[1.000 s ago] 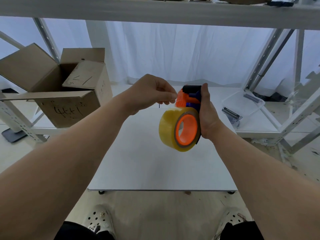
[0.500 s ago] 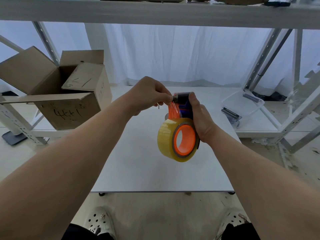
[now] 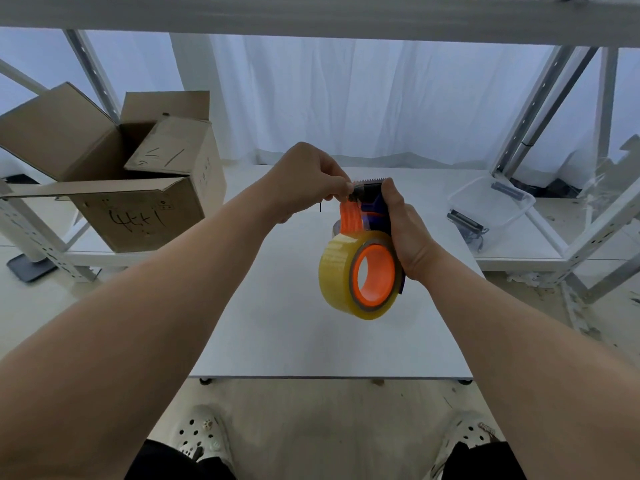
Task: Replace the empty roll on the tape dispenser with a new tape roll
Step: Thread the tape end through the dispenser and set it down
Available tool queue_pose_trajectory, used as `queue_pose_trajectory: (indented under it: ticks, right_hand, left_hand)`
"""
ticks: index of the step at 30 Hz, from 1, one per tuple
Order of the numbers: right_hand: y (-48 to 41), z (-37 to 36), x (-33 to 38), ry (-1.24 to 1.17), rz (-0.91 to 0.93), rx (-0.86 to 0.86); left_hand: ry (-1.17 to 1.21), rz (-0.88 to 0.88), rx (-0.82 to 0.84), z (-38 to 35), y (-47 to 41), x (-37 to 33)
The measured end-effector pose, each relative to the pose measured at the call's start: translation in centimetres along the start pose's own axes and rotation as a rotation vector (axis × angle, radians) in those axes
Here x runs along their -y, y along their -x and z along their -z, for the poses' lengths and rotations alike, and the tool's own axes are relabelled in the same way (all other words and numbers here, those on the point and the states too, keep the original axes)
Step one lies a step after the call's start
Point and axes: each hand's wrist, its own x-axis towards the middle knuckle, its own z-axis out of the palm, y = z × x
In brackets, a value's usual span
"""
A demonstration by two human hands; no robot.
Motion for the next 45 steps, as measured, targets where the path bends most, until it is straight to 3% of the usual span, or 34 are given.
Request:
queue_pose_trajectory:
  ticks: [14, 31, 45]
  right_hand:
    - [0.0, 0.4, -0.7, 0.051, -0.023, 0.043]
    - [-0.2, -0.3, -0.4, -0.213, -0.112, 0.266]
    - [-0.4, -0.2, -0.2, -0.284, -0.136, 0.282]
  left_hand:
    - [-0.015, -0.11, 0.085, -0.3, 0.1, -1.1]
    - [0.146, -0.178, 0.138, 1.3, 0.4, -0.9]
    - [0.111, -0.092, 0.082, 2.6, 0.3, -0.3]
